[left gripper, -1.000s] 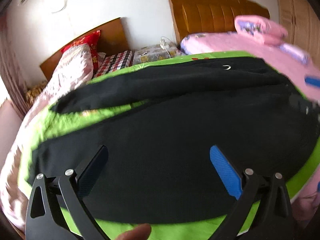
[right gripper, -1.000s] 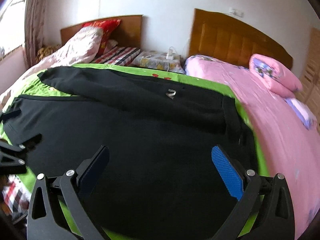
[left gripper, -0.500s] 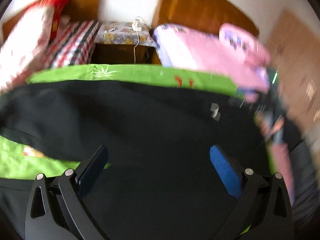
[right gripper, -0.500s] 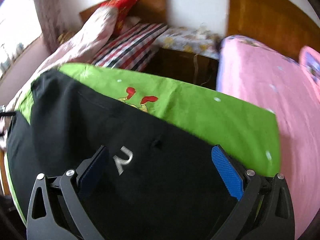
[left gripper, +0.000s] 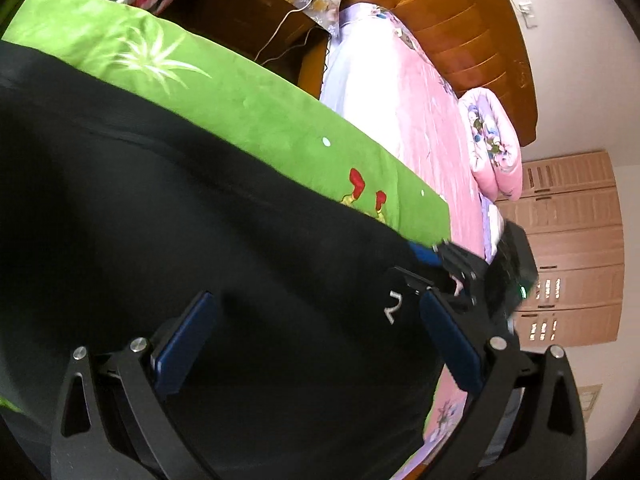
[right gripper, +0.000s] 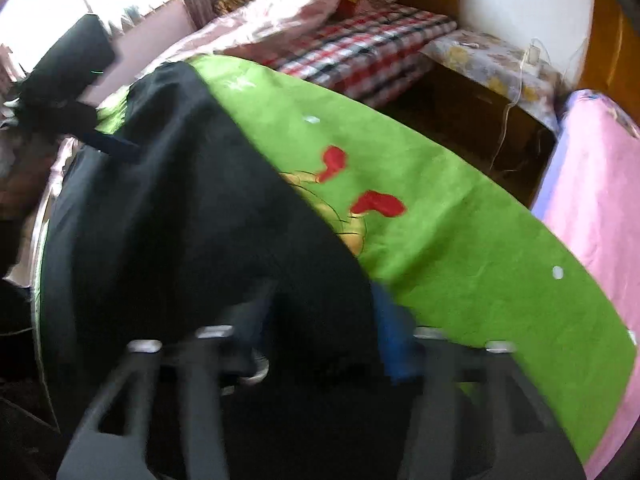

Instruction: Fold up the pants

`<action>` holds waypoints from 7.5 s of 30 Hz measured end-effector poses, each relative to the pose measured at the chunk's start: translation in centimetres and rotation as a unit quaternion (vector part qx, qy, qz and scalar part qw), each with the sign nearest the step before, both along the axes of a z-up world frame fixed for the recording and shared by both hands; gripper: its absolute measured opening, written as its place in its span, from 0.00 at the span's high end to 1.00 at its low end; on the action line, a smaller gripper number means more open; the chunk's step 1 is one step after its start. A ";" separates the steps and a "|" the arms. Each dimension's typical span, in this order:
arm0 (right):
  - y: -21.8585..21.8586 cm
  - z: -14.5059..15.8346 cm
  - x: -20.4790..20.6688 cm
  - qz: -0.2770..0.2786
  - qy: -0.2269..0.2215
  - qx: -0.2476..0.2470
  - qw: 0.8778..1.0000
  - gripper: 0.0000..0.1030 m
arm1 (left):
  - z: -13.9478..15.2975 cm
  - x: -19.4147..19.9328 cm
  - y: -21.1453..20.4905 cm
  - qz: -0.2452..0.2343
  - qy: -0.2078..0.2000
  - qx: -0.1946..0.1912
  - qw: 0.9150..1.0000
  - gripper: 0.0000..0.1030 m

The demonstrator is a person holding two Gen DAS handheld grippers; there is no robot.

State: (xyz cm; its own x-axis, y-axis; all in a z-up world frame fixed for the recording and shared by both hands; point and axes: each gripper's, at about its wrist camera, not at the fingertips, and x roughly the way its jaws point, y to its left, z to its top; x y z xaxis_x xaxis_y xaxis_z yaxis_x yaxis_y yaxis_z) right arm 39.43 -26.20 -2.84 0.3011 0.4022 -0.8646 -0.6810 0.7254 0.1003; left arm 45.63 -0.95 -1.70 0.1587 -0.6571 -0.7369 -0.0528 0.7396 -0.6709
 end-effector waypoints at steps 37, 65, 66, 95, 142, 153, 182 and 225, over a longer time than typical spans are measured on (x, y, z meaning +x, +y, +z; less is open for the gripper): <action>4.3 2.0 -37.3 -0.279 -0.227 0.069 0.931 0.45 | -2.4 -28.9 3.5 -0.023 -0.212 0.048 0.976 0.39; -9.0 -2.0 -38.7 -0.502 -0.085 0.370 0.777 0.29 | -3.0 -29.9 4.0 -0.040 -0.253 -0.008 0.967 0.18; -8.9 -2.5 -38.2 -0.511 -0.070 0.353 0.780 0.33 | -3.0 -29.8 3.9 -0.041 -0.253 -0.008 0.967 0.17; -11.0 -1.2 -37.2 -0.522 -0.077 0.410 0.744 0.26 | -3.1 -30.0 3.6 -0.045 -0.255 -0.008 0.966 0.14; -9.7 2.3 -36.3 -0.495 -0.140 0.395 0.761 0.88 | 4.9 -30.2 11.8 0.138 -0.319 0.076 0.935 0.92; -10.3 -1.3 -39.6 -0.521 -0.084 0.351 0.773 0.87 | -2.3 -38.5 15.0 0.107 -0.212 0.098 0.967 0.73; -10.6 -4.8 -40.4 -0.539 -0.036 0.309 0.783 0.90 | -0.9 -37.1 16.1 0.116 -0.198 0.136 0.964 0.88; -2.9 -3.5 -41.8 -0.473 -0.032 0.313 0.823 0.94 | -0.8 -38.8 16.6 0.134 -0.249 0.107 0.953 0.88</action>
State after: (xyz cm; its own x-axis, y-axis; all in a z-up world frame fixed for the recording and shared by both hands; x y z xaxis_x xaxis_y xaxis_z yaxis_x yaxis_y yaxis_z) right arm -2.41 -29.06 -6.39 0.7718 0.3227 -0.5479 0.1405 0.7539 0.6418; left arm 6.85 15.60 -2.46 0.6649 -0.3875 -0.6385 0.0278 0.8671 -0.4973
